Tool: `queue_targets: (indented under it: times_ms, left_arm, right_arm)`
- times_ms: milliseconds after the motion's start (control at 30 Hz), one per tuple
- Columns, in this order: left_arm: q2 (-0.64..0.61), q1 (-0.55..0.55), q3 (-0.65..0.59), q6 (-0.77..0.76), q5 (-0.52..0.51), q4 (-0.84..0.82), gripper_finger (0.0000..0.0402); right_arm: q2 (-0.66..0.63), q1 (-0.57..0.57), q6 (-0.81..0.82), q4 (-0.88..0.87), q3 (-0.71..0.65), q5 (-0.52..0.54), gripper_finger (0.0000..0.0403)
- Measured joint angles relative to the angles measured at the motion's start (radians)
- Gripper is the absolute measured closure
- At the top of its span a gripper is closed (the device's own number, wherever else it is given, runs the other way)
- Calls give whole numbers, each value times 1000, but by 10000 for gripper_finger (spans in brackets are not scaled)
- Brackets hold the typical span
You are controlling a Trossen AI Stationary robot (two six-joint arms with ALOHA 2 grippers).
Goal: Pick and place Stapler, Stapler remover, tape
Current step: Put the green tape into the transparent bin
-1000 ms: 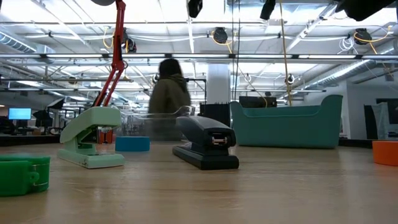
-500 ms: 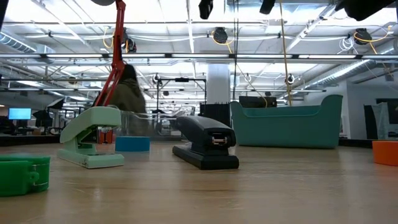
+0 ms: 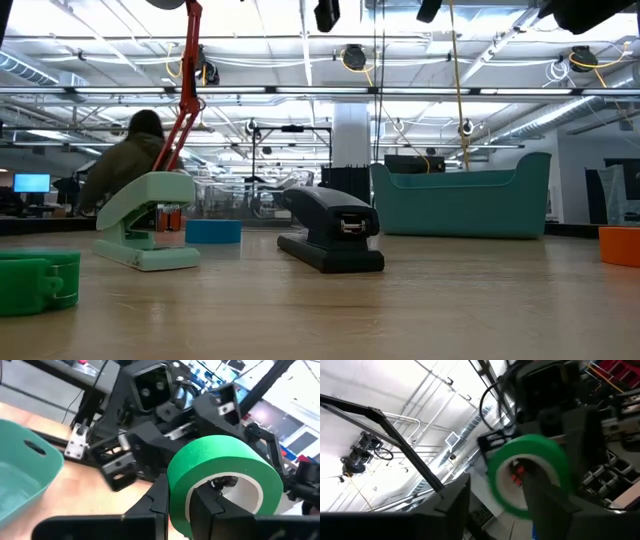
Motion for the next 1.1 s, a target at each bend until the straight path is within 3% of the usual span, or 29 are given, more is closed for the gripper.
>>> queue_targets:
  times_ms: [100,200,500,800,1100]
  left_arm:
    - [-39,31,-1,1,-19,-142,363]
    - [-79,88,3,44,-105,-337,363]
    - [-14,356,0,102,-364,-838,363]
    - [141,570,0,240,-370,-894,363]
    - [252,628,0,485,-446,-1035,363]
  right_arm:
    - [-6,1,-1,-7,0,0,199]
    - [-6,1,-3,-24,0,0,184]
    - [-6,1,-34,-46,0,5,191]
    - [-6,17,-40,-46,0,14,200]
    - [-6,68,-67,-46,0,58,202]
